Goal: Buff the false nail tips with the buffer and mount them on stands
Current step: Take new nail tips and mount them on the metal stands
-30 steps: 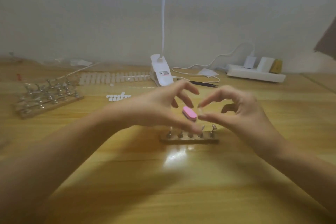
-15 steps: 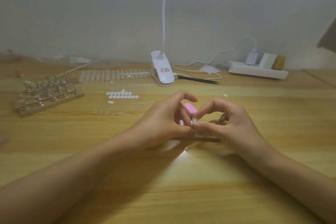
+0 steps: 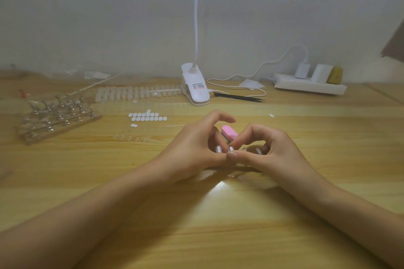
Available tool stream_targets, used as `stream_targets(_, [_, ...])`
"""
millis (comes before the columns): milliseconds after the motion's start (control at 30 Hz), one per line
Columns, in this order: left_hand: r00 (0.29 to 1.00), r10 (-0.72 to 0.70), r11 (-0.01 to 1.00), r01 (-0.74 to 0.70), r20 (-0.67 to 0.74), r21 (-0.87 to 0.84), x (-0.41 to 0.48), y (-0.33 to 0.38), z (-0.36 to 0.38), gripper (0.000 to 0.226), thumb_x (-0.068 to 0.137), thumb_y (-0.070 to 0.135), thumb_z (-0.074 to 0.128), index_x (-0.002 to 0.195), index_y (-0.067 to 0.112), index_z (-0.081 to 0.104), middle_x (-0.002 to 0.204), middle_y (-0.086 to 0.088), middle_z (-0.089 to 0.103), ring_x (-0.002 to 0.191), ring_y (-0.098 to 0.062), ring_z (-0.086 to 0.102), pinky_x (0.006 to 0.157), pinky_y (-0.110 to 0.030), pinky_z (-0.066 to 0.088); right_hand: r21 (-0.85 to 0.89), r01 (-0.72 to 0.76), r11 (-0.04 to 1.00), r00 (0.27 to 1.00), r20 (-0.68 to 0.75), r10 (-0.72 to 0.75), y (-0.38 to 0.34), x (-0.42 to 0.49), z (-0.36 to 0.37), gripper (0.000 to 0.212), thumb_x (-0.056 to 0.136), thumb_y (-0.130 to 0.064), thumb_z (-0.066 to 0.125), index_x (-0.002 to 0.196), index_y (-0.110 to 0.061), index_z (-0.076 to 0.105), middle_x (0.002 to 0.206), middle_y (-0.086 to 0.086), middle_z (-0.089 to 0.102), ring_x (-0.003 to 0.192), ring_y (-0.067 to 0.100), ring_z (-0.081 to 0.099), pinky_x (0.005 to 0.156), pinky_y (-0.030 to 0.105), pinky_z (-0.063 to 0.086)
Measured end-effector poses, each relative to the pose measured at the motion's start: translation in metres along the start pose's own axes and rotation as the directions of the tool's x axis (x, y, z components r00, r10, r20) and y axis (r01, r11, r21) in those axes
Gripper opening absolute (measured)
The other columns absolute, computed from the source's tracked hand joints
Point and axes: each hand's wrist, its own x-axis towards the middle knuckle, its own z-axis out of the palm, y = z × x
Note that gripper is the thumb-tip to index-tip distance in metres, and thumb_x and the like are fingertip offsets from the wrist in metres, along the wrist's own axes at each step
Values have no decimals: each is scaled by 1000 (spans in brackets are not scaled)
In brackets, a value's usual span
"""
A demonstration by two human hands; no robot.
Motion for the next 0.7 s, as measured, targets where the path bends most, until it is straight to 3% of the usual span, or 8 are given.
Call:
stream_targets(67, [1000,2,1000,-2,3,-7,0,0,0,59,78,20,82,126,32,52,71,14,67,66,5,57,62,-8,40,-18,7,1000,1000,-1,-7,0,-1,1,14,78,-14,83,82,-12,70,79,-1,71,77,-6,63,76,33,57])
stream_targets(133, [1000,-1,1000,2,8,-10,0,-1,1,58,78,19,82,126,32,52,71,14,67,65,3,56,61,-9,40,-47,8,999,1000,-2,-8,0,-1,1,14,76,-17,84,81,-14,70,85,5,71,78,3,64,77,36,58])
stream_targets(267, [999,-15,1000,16,41,-18,0,1,-3,66,75,15,84,127,37,48,75,15,68,67,-1,58,62,-9,41,9,-29,1000,999,-29,29,-4,12,-17,30,72,-54,77,81,-25,75,84,-9,74,75,-2,66,64,7,45])
stream_targets(333, [994,-31,999,34,105,-30,1,4,-8,80,72,16,86,133,42,41,81,16,70,73,-5,63,65,-8,43,-35,-22,999,995,-101,18,0,31,-37,30,82,-56,66,83,-28,77,89,-13,75,78,-9,64,60,1,41])
stream_targets(433, [971,-66,998,69,231,-5,4,6,-17,102,65,25,90,137,56,24,88,20,69,84,-6,64,68,-7,43,-296,-52,954,995,-95,25,14,65,-55,6,87,-33,74,92,-31,76,99,-7,73,77,3,63,62,5,42])
stream_targets(500, [958,-86,996,89,272,2,5,6,-22,106,63,29,90,137,59,20,91,20,70,85,1,63,68,-6,42,-421,-28,907,998,-57,5,24,84,-57,19,84,-27,78,101,-33,72,105,-4,69,80,9,59,71,11,45])
stream_targets(600, [945,-105,991,126,309,-51,5,1,-30,104,60,37,86,140,56,22,96,16,72,87,2,64,68,-8,44,-559,57,827,998,26,-51,31,102,-47,31,80,-30,82,109,-31,71,105,-6,64,102,17,60,92,32,49])
stream_targets(700, [937,-108,977,162,333,-138,5,0,-37,91,67,38,78,142,49,26,101,6,75,93,-11,69,76,-18,50,-536,86,839,996,31,-83,38,106,-39,23,80,-28,82,100,-28,72,107,-1,64,109,18,57,94,32,47])
